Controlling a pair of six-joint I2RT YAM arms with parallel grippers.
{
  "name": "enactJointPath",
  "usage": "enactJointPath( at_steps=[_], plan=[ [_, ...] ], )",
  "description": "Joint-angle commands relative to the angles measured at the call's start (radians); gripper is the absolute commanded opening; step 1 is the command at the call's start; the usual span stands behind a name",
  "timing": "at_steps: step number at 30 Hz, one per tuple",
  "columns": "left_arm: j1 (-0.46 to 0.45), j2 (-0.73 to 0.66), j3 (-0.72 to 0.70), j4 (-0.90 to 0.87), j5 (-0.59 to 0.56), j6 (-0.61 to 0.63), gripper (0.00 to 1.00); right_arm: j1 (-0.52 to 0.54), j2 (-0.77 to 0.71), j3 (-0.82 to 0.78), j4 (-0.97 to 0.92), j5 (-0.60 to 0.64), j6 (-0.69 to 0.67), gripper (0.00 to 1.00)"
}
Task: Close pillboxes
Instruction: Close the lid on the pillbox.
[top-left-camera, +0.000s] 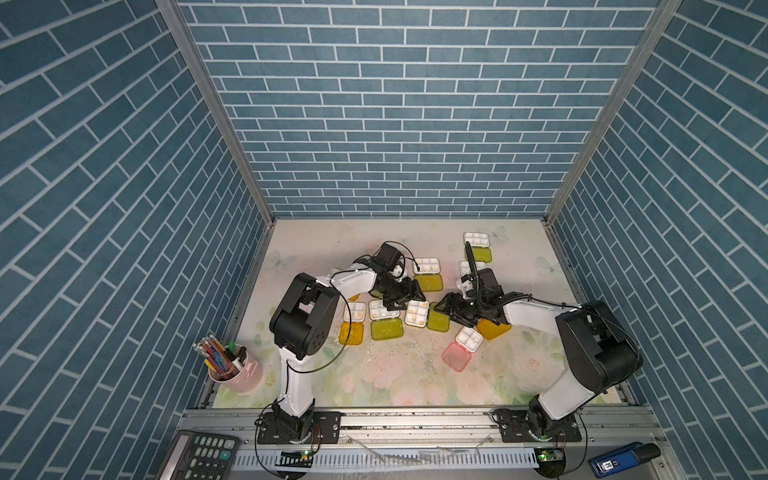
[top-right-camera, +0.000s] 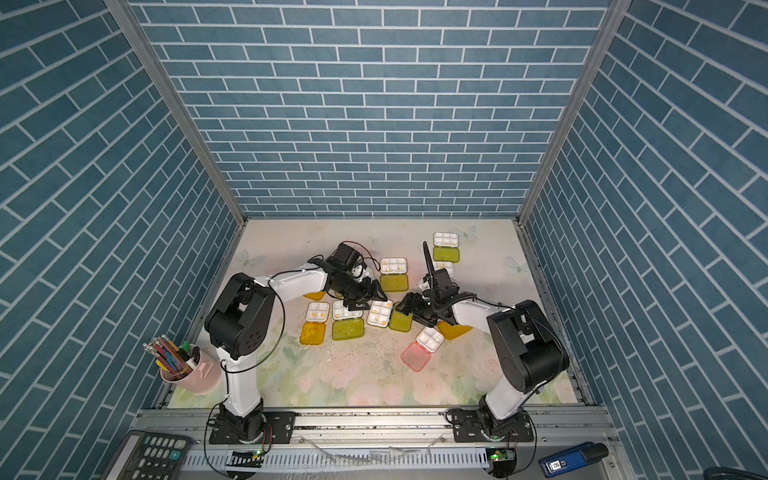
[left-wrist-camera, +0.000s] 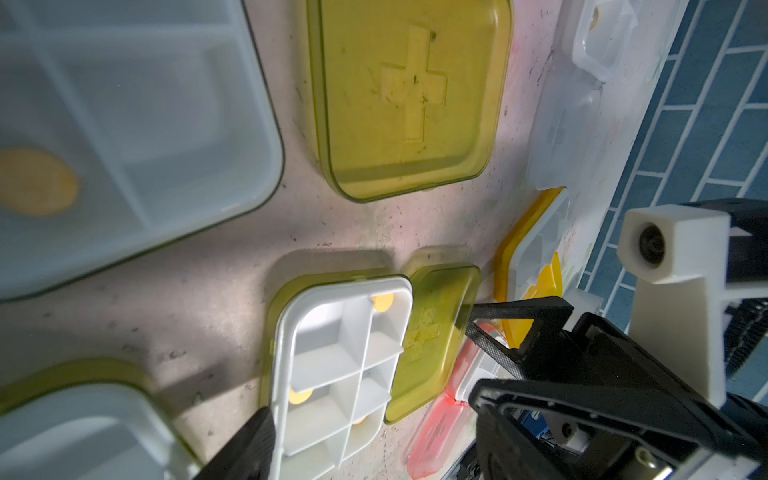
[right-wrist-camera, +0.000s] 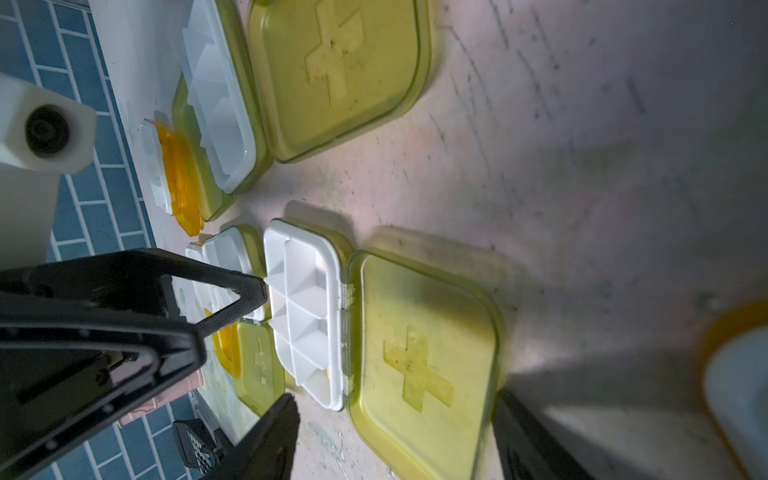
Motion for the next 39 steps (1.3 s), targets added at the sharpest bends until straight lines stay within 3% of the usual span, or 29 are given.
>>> enactJointPath(
  at_steps=[1, 28, 39],
  plan=[
    [-0.011, 0.025, 0.025, -0.023, -0.007, 0.019, 0.78, -0.006, 0.0, -0.016, 0.021, -0.021, 0.035, 0.74],
    [-0.014, 0.008, 0.038, -0.039, -0.004, 0.043, 0.78, -0.011, -0.06, -0.047, 0.157, -0.109, 0.086, 0.69],
    [0.04, -0.049, 0.03, -0.028, 0.007, 0.041, 0.79, -0.009, -0.065, -0.004, 0.143, -0.122, 0.091, 0.67]
  ],
)
